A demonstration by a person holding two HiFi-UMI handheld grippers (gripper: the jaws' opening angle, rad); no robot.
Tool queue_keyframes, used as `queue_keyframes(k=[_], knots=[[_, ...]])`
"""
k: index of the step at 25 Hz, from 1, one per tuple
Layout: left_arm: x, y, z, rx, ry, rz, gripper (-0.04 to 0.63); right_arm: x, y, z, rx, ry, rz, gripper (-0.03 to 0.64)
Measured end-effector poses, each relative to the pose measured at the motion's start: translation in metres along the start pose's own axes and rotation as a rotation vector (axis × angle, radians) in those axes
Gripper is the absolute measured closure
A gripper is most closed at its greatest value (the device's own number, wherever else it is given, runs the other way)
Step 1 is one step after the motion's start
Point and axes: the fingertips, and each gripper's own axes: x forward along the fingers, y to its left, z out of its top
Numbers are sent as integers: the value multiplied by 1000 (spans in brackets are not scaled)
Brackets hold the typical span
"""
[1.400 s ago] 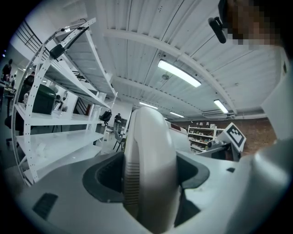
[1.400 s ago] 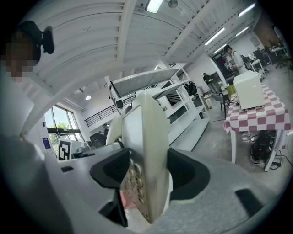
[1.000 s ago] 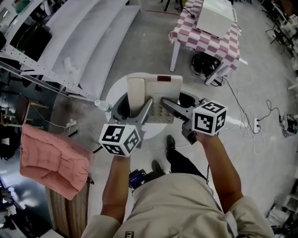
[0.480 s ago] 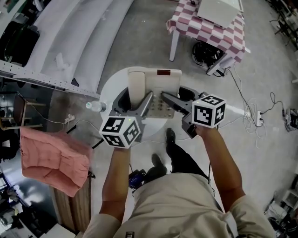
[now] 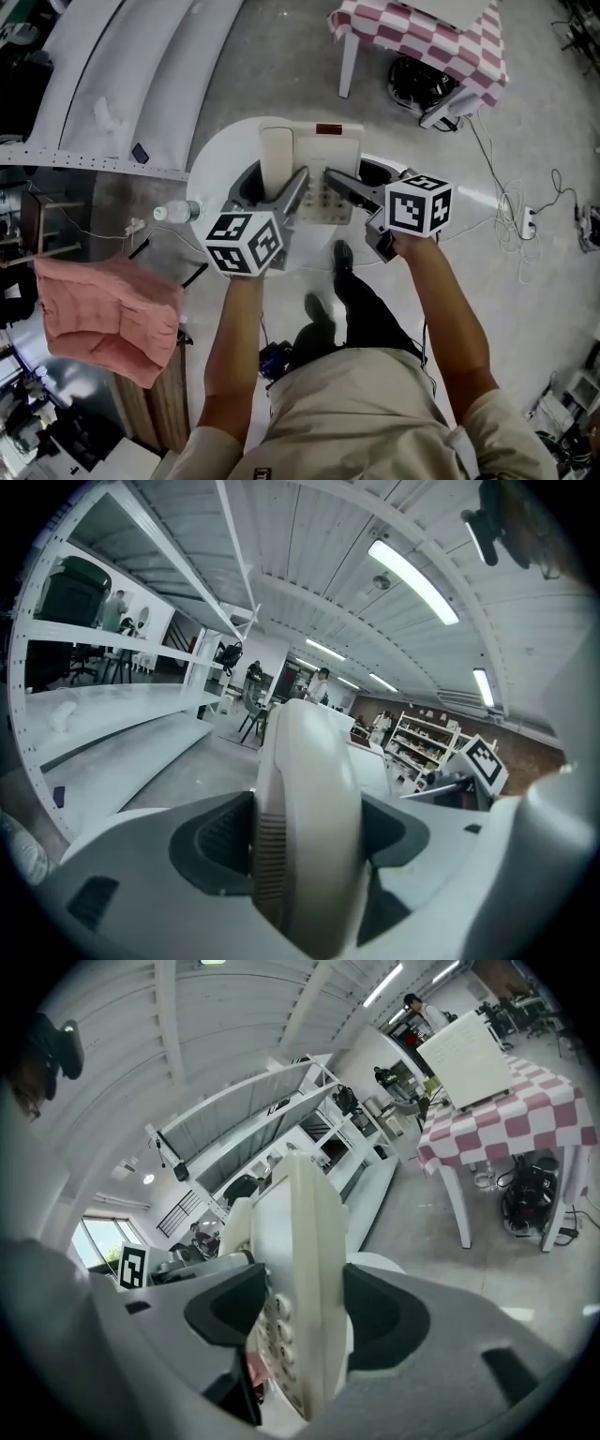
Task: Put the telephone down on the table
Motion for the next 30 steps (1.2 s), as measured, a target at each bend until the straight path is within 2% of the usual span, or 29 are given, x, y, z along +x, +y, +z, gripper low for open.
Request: queue_keyframes(k=[16,25,30], knots=[[84,47,-87,-70,166,25,273,48,-108,-53,152,89,-13,373],[116,81,-136,-116,249,39,273,82,-150,-87,226,133,-19,373],[136,94,-165,-161,294,11,273,98,-174,-103,257,159,-37,373]])
